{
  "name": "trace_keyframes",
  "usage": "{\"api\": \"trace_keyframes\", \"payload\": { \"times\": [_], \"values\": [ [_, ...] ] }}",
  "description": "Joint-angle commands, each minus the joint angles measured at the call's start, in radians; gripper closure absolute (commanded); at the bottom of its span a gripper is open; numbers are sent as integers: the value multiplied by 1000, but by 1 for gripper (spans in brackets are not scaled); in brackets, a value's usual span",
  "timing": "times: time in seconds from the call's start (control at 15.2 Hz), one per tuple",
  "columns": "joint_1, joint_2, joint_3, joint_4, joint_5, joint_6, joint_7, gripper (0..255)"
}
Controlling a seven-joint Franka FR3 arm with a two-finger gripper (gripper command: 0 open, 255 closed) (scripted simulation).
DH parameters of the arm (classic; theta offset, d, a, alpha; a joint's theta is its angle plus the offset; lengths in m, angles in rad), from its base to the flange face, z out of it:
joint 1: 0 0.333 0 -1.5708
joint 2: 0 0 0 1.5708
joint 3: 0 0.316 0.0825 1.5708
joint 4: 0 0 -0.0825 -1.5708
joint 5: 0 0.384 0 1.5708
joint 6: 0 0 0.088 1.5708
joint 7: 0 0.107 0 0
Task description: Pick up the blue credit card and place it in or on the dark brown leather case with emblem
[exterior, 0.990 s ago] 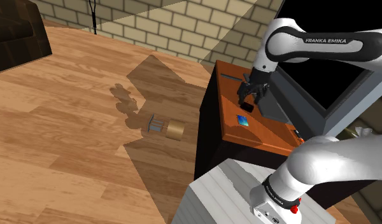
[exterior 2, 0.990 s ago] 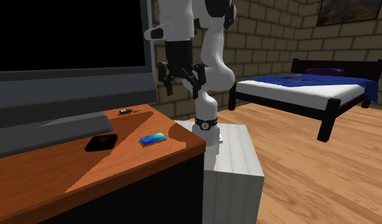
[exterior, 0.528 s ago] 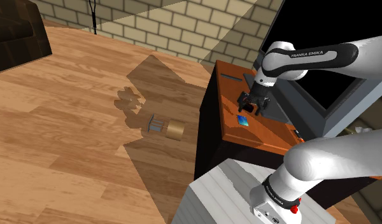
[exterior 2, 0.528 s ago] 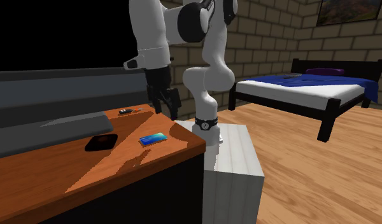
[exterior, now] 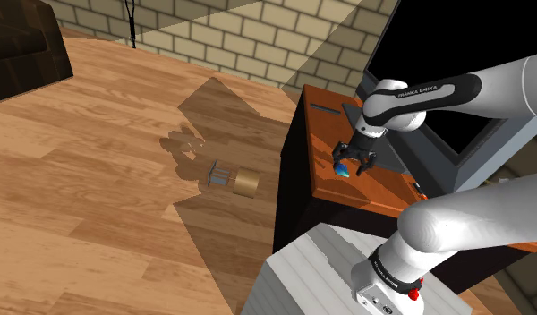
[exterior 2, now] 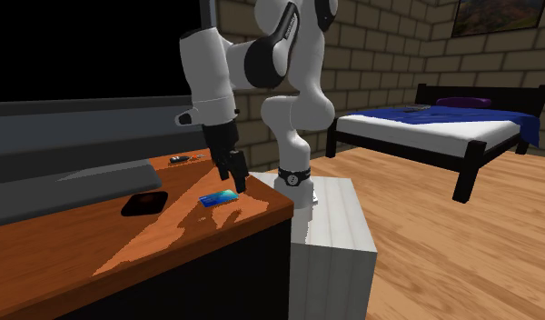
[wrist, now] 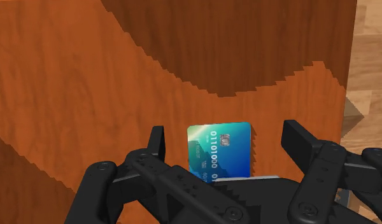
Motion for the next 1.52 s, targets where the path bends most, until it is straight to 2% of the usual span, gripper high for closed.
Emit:
{"api": "trace_keyframes", "payload": {
  "times": [0.0, 0.53, 0.59, 1.19, 1.45],
  "values": [
    [2, 16, -1, -17, 2, 34, -1, 0],
    [3, 21, -1, -22, 3, 44, -1, 0],
    [3, 21, -1, -22, 3, 44, -1, 255],
    [3, 21, -2, -22, 3, 44, -1, 255],
    [0, -20, 4, 7, 0, -26, 7, 255]
  ]
}}
